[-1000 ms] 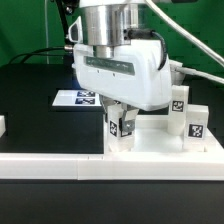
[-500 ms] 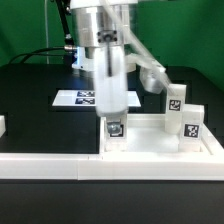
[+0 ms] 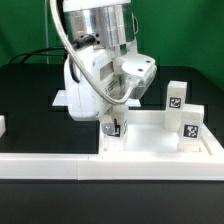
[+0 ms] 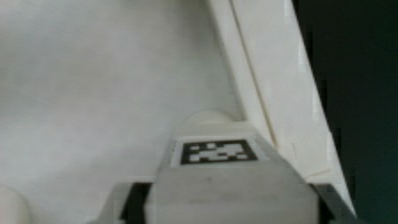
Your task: Assemble square table
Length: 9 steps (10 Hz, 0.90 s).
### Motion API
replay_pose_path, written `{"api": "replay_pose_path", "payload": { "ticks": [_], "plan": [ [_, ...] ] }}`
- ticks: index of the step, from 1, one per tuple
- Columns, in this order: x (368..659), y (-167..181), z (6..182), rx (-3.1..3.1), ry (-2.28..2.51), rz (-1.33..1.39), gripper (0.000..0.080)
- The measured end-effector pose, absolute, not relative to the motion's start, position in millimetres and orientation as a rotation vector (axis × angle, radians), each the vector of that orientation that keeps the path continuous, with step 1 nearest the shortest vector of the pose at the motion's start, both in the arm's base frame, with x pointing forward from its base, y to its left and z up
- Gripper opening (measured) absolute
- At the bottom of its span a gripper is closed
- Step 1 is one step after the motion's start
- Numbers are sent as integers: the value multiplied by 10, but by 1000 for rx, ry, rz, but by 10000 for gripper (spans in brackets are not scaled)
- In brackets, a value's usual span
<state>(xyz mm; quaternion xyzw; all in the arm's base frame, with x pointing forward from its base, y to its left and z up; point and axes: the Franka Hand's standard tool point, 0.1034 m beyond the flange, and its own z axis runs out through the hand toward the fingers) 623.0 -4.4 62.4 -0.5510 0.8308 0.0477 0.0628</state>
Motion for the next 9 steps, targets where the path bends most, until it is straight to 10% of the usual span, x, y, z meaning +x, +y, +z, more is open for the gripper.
{"api": "replay_pose_path", "payload": {
  "ticks": [7,8,9],
  "plan": [
    [6186,-14,613,-1349,2729,115,313],
    [6184,-14,608,-1349,2730,115,554],
    [6183,-14,605,-1349,2730,115,554]
  ]
}}
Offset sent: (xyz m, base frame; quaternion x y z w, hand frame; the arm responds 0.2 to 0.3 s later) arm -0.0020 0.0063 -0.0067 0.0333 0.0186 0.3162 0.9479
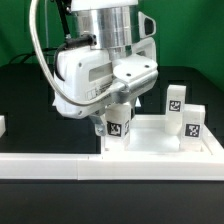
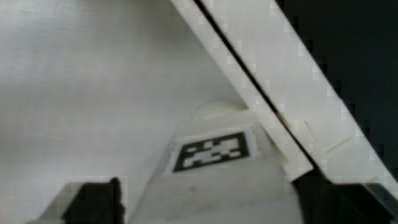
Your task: Assemble square table
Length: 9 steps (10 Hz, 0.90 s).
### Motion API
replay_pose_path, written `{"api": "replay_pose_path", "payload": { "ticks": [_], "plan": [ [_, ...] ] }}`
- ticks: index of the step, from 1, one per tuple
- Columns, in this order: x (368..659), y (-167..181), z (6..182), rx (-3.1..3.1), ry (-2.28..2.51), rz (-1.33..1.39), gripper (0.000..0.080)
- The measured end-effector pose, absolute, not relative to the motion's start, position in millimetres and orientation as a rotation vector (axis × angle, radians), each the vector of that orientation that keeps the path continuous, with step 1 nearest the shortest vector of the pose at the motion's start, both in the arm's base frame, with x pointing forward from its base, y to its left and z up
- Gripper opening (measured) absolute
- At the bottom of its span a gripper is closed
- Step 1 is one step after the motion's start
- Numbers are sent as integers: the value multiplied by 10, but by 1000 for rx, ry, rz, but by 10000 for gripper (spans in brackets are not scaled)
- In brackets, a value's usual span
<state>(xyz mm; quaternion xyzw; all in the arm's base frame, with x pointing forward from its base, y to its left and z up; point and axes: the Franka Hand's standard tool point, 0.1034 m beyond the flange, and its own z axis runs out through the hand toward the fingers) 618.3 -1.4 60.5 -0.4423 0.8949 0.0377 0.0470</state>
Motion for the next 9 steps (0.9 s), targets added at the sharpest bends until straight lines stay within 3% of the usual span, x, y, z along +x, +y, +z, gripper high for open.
{"api": "replay_pose_path", "payload": {
  "ticks": [1,5,7,9],
  "plan": [
    [6181,-14,602,-1350,2731,115,629],
    [6187,-11,615,-1353,2727,114,649],
    [6210,68,935,-1348,2683,130,649],
    [6176,79,943,-1348,2683,135,649]
  ]
}}
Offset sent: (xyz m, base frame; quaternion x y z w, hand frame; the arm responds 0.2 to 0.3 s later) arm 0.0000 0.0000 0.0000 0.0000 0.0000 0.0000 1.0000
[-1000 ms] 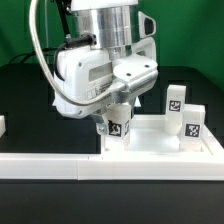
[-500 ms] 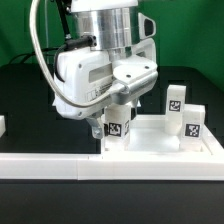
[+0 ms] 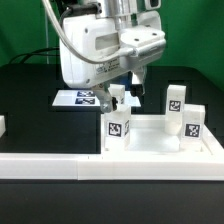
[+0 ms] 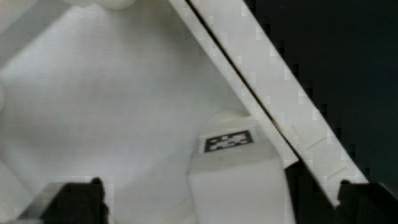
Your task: Assemble square table
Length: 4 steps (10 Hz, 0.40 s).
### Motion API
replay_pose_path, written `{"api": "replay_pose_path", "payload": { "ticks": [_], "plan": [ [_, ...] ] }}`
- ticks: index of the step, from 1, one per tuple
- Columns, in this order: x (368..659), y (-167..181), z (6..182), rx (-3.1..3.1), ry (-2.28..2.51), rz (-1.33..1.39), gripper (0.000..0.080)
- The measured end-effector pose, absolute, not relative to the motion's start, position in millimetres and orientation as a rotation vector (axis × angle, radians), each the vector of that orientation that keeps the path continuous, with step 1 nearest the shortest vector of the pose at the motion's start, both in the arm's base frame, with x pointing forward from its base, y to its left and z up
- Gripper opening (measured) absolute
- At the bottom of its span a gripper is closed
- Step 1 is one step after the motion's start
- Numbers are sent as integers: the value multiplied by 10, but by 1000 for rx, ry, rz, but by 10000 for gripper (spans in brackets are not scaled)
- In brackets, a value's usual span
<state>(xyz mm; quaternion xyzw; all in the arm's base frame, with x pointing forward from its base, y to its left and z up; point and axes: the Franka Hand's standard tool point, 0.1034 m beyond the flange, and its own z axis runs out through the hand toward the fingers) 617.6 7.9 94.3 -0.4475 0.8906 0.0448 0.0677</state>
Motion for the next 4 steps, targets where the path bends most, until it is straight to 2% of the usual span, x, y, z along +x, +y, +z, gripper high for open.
{"api": "replay_pose_path", "payload": {
  "ticks": [4],
  "plan": [
    [6170,79,920,-1351,2686,135,649]
  ]
}}
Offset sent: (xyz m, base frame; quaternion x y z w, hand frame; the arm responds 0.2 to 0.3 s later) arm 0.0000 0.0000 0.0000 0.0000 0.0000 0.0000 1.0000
